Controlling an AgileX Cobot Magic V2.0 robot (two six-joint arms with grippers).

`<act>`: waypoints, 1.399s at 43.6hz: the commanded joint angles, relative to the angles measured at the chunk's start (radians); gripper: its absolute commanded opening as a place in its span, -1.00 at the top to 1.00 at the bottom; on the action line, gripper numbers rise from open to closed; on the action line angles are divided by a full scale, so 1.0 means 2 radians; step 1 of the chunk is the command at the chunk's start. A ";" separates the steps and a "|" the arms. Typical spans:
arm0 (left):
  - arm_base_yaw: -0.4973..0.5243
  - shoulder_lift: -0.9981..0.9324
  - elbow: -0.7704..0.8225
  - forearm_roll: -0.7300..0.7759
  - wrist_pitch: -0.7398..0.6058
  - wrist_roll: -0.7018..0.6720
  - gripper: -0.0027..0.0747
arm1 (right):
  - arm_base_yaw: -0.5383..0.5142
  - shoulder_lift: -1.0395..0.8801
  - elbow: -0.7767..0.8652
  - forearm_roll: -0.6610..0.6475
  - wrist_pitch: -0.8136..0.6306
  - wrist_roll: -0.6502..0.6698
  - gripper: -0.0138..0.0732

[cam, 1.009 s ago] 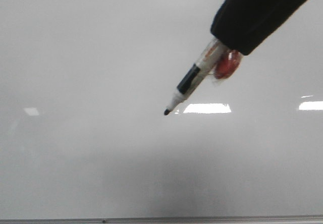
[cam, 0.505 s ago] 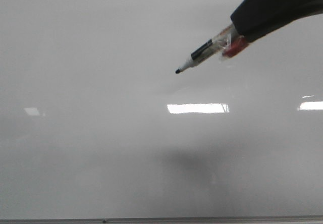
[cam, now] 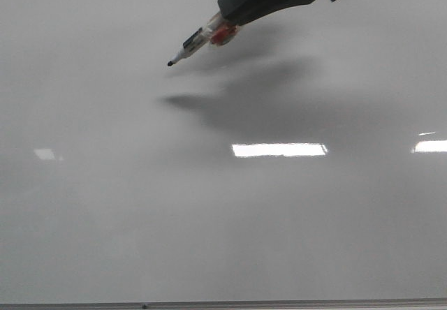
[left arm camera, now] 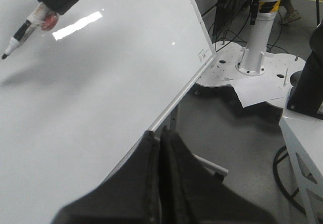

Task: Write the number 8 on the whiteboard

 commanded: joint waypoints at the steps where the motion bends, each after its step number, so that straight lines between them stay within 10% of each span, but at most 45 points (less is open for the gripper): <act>1: 0.001 0.003 -0.013 -0.006 -0.039 -0.005 0.99 | -0.002 0.002 -0.030 0.051 -0.014 -0.019 0.84; 37: 0.001 0.004 -0.013 -0.006 -0.039 -0.005 0.99 | -0.032 0.027 0.040 0.008 -0.027 -0.037 0.84; 61: 0.001 0.004 -0.013 -0.006 -0.036 -0.005 0.99 | 0.064 0.087 0.012 0.105 -0.070 -0.081 0.84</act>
